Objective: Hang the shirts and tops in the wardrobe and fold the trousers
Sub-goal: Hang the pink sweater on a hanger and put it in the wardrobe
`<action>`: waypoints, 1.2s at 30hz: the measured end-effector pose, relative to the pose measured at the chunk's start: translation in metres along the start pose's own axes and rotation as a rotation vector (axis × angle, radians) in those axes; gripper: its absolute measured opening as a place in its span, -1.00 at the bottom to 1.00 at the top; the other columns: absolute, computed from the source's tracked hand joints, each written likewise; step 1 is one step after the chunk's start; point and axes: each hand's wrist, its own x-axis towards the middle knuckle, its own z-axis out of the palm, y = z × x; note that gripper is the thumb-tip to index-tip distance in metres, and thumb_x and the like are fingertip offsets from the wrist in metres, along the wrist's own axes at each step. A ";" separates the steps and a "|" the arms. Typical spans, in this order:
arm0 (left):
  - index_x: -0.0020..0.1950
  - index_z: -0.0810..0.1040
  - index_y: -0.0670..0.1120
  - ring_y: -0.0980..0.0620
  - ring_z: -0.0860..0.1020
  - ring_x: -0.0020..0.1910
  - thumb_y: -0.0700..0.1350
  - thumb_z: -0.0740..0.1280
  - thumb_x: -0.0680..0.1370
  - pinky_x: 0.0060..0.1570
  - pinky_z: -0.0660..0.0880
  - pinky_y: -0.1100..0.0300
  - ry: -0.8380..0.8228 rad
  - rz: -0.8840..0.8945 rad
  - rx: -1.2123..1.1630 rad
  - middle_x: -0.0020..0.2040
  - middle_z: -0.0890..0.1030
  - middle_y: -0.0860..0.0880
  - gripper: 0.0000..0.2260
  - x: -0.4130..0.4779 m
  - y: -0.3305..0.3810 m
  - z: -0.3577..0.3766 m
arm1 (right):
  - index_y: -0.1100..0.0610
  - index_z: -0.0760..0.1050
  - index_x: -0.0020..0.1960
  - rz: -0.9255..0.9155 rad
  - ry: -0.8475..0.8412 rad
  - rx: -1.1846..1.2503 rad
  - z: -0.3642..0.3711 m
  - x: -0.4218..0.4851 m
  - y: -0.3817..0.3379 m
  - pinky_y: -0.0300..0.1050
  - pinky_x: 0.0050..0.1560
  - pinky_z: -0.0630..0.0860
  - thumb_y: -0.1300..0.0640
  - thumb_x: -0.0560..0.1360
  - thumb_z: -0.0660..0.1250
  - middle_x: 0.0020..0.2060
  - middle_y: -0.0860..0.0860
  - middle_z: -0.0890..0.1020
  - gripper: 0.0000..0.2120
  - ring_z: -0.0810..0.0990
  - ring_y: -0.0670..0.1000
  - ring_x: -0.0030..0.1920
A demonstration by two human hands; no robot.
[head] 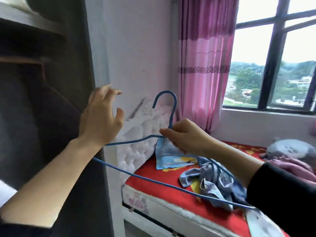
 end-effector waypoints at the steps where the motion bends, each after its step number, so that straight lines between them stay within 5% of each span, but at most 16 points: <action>1: 0.27 0.47 -0.12 -0.13 0.33 0.33 -0.22 0.33 0.46 0.18 0.39 -0.08 -0.026 -0.003 -0.022 0.35 0.39 -0.14 -0.64 -0.008 0.022 0.016 | 0.17 0.36 -0.44 0.023 -0.004 -0.016 -0.017 -0.013 0.018 -0.15 -0.46 0.33 0.00 0.55 0.31 -0.58 0.04 0.33 -0.56 0.31 0.01 -0.55; 12: 0.20 0.52 -0.12 -0.09 0.40 0.27 -0.21 0.33 0.44 0.26 0.28 0.14 -0.490 -0.149 -0.362 0.23 0.47 -0.12 -0.67 -0.082 0.229 0.221 | 0.16 0.40 -0.48 0.336 0.173 -0.172 -0.154 -0.149 0.208 -0.23 -0.51 0.31 0.08 0.53 0.34 -0.65 -0.07 0.41 -0.56 0.33 -0.15 -0.63; 15: 0.20 0.52 -0.12 -0.10 0.41 0.27 -0.18 0.32 0.46 0.27 0.29 0.14 -0.651 -0.169 -0.431 0.21 0.48 -0.13 -0.69 -0.112 0.281 0.280 | 0.23 0.44 -0.44 0.456 0.204 -0.201 -0.177 -0.184 0.262 -0.13 -0.46 0.38 0.05 0.53 0.34 -0.60 -0.01 0.48 -0.58 0.40 -0.06 -0.58; 19: 0.22 0.50 -0.12 -0.13 0.40 0.27 -0.15 0.29 0.49 0.29 0.30 0.09 -0.839 -0.119 -0.465 0.23 0.47 -0.17 -0.69 -0.145 0.344 0.357 | 0.28 0.47 -0.38 0.626 0.202 -0.135 -0.203 -0.224 0.330 -0.26 -0.57 0.36 0.11 0.56 0.32 -0.57 0.05 0.51 -0.62 0.42 -0.09 -0.65; 36: 0.26 0.48 -0.07 -0.10 0.42 0.27 -0.03 0.23 0.53 0.23 0.38 0.06 -1.318 0.080 -0.526 0.25 0.48 -0.11 -0.68 -0.178 0.569 0.680 | 0.18 0.43 -0.32 1.189 0.299 -0.182 -0.369 -0.269 0.603 -0.22 -0.49 0.41 0.07 0.54 0.32 -0.48 0.04 0.50 -0.70 0.47 -0.03 -0.52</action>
